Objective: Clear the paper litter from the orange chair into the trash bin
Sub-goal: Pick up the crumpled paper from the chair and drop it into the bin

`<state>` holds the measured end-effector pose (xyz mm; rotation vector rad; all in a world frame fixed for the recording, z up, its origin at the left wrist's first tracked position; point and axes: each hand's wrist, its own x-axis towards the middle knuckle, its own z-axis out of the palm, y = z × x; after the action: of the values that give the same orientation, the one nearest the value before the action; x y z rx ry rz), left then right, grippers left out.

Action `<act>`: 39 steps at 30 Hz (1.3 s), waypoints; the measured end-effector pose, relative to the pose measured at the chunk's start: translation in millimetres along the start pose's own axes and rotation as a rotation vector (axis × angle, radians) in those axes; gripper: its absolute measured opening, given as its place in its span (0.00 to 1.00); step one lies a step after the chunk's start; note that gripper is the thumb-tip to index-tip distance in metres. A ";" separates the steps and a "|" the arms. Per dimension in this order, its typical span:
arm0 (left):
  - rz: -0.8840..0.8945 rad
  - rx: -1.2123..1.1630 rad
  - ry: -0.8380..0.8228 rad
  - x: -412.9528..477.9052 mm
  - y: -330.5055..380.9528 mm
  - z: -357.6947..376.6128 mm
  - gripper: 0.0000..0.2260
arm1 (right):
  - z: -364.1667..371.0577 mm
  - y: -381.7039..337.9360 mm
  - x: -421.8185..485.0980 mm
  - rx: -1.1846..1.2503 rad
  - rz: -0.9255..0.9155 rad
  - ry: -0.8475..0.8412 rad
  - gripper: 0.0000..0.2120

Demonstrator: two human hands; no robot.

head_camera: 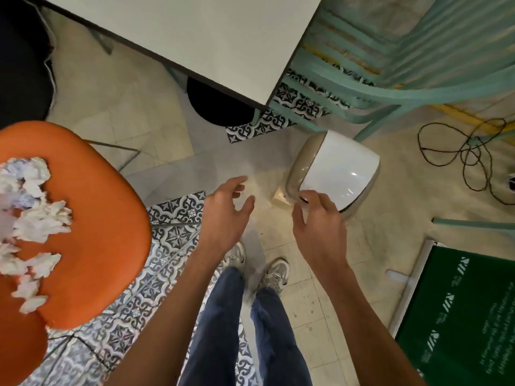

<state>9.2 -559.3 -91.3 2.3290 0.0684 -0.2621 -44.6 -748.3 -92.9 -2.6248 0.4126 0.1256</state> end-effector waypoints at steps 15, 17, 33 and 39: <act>-0.398 -0.052 0.459 -104.3 -178.9 -190.0 0.04 | 93.1 -215.8 -51.9 0.141 -0.474 -0.280 0.14; -0.454 -0.028 0.492 -118.6 -209.9 -209.7 0.05 | 118.7 -240.9 -61.7 0.135 -0.548 -0.344 0.13; -0.838 -0.041 0.456 -138.4 -425.3 -305.0 0.17 | 320.2 -438.4 -129.1 -0.106 -0.863 -0.633 0.16; -0.888 0.015 0.326 -116.9 -489.7 -289.0 0.24 | 393.5 -478.4 -134.6 -0.281 -1.007 -0.695 0.31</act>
<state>-119.9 -7.2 -216.1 2.1935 1.2686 -0.3045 -30.3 -124.8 -206.4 -2.4970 -1.1944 0.7411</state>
